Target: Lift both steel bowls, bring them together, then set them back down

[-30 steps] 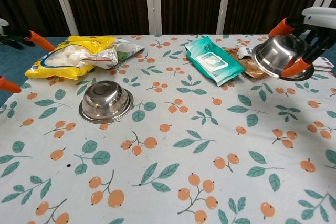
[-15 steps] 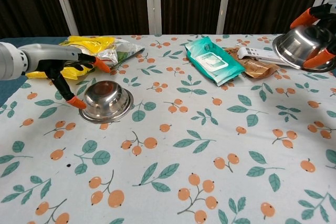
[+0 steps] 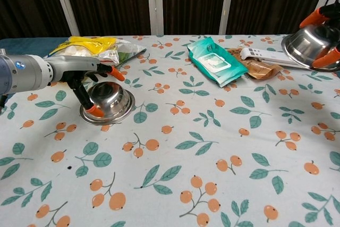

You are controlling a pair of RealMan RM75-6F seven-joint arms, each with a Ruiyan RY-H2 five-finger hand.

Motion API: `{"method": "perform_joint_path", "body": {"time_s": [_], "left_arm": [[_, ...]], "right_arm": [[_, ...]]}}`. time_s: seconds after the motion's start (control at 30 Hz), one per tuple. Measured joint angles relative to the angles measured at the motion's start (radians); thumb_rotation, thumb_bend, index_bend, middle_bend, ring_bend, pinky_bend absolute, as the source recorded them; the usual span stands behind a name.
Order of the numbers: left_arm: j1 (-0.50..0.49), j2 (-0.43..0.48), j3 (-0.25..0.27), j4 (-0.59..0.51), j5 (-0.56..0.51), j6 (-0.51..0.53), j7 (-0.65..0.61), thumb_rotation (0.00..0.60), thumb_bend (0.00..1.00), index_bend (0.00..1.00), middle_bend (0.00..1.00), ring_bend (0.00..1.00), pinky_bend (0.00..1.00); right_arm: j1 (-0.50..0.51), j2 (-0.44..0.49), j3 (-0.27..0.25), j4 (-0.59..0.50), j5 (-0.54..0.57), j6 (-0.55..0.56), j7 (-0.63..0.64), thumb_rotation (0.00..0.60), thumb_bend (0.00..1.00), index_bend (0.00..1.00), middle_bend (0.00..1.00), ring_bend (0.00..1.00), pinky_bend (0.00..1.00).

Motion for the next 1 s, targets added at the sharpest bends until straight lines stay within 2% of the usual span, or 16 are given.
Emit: {"method": "perform_joint_path", "body": {"time_s": [0.47, 0.7, 0.87, 1.0], "left_arm": [[-0.025, -0.038, 0.012, 0.028, -0.011, 0.009, 0.016, 0.6, 0.0, 0.16, 0.01, 0.0, 0.09], [-0.029, -0.047, 0.021, 0.034, -0.024, 0.033, 0.038, 0.6, 0.0, 0.2, 0.08, 0.01, 0.11], [-0.031, -0.056, 0.025, 0.047, -0.034, 0.036, 0.046, 0.6, 0.0, 0.21, 0.09, 0.02, 0.12], [-0.032, -0.063, 0.026, 0.055, -0.033, 0.034, 0.045, 0.6, 0.0, 0.21, 0.09, 0.03, 0.12]], "right_arm": [[0.003, -0.001, -0.002, 0.018, 0.006, -0.005, 0.009, 0.6, 0.04, 0.42, 0.31, 0.34, 0.42], [-0.014, 0.021, 0.005, -0.032, -0.015, 0.012, 0.045, 0.6, 0.04, 0.42, 0.31, 0.34, 0.42], [-0.01, -0.009, 0.003, 0.04, -0.017, 0.011, 0.045, 0.6, 0.04, 0.42, 0.31, 0.34, 0.42], [-0.007, -0.016, 0.0, 0.05, -0.014, 0.005, 0.041, 0.6, 0.04, 0.42, 0.31, 0.34, 0.42]]}}
